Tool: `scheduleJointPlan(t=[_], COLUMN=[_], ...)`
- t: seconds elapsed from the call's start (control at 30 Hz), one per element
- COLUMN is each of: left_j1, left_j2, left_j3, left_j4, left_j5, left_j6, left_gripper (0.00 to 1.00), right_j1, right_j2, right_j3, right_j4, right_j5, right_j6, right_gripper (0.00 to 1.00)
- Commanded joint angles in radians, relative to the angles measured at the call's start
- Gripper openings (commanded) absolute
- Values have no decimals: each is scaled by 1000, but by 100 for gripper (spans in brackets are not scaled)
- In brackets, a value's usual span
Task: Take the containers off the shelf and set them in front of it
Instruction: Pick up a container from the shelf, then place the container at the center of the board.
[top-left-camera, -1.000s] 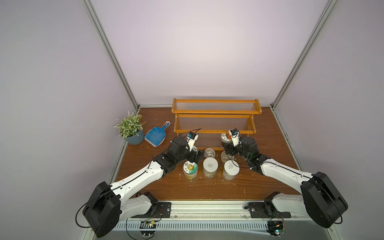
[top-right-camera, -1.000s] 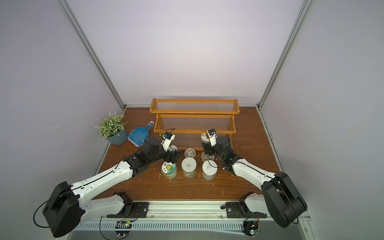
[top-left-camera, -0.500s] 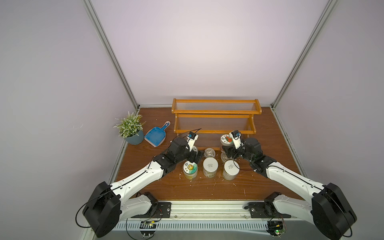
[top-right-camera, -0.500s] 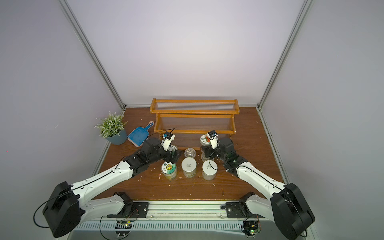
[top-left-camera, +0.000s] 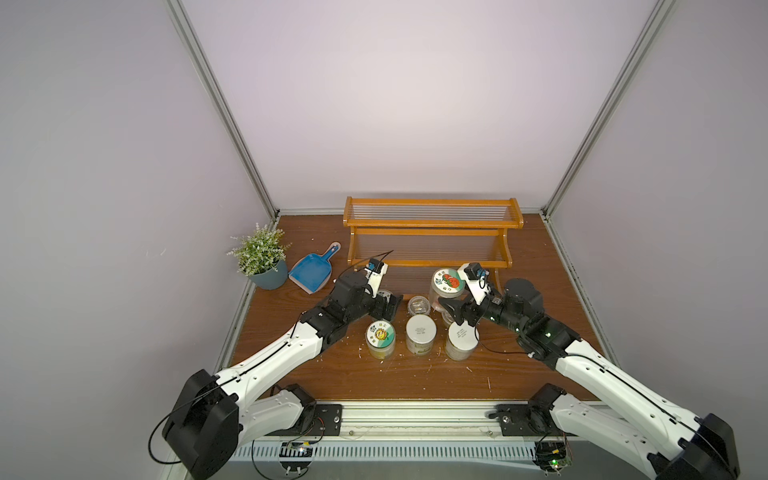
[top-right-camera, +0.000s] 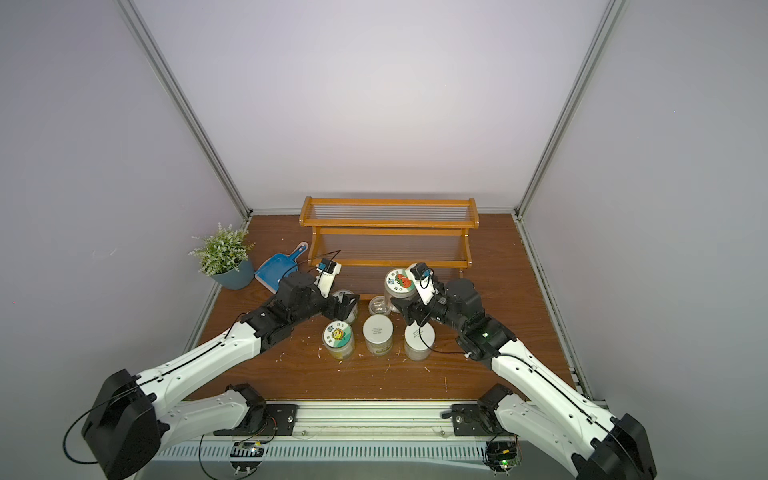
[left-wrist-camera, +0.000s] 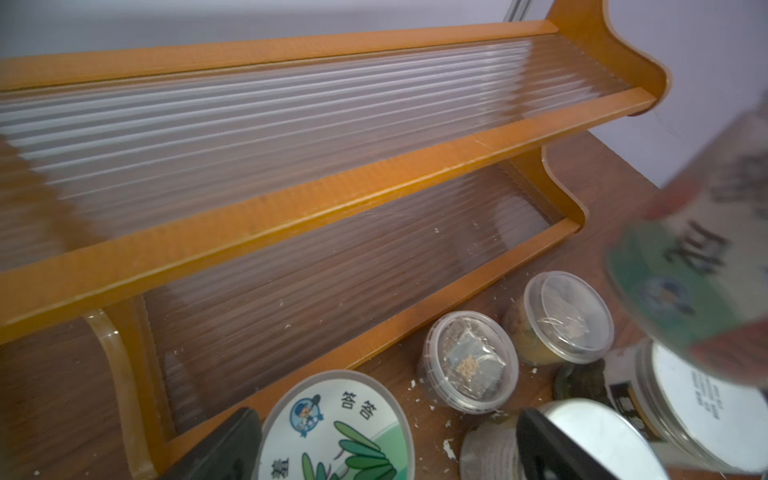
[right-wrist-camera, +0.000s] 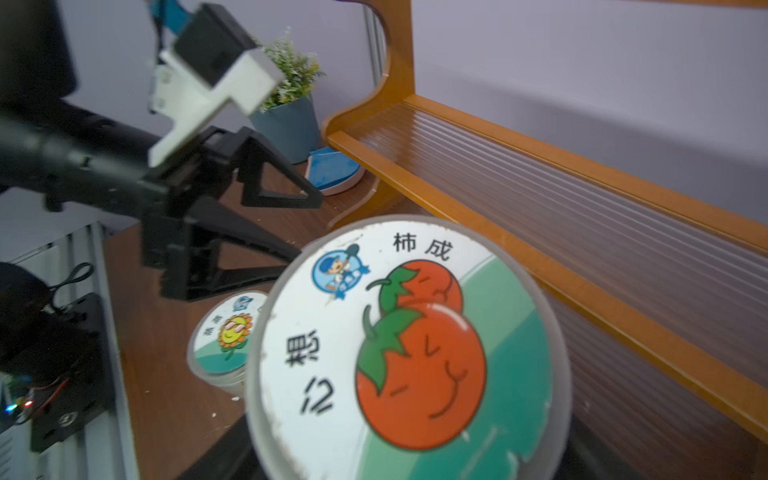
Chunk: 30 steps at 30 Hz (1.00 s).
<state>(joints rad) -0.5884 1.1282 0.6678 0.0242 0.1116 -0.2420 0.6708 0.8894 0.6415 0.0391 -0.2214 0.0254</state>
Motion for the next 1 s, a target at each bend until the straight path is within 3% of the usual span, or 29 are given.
scheduleJointPlan(t=[0.0,0.27,0.5,0.97], left_j1=[31,107,113,116], left_j2=[-5,-4,0,-10], left_j3=[39,72,105,98], left_j4=[-19,-19,-57,-71], left_j5=[13,66,68,62], left_j6=[-11,-15,-4,-4], left_gripper=[99,99,99,99], right_j1=[86,374,564,619], right_j2=[-42,-17,154,470], right_j3=[31,-28,-98,-139], right_j4=[24,157,286,562], right_j5=[-68,-8,67,43], right_j6=[-27,-31,-79,-240], right_gripper=[82,82,83,83])
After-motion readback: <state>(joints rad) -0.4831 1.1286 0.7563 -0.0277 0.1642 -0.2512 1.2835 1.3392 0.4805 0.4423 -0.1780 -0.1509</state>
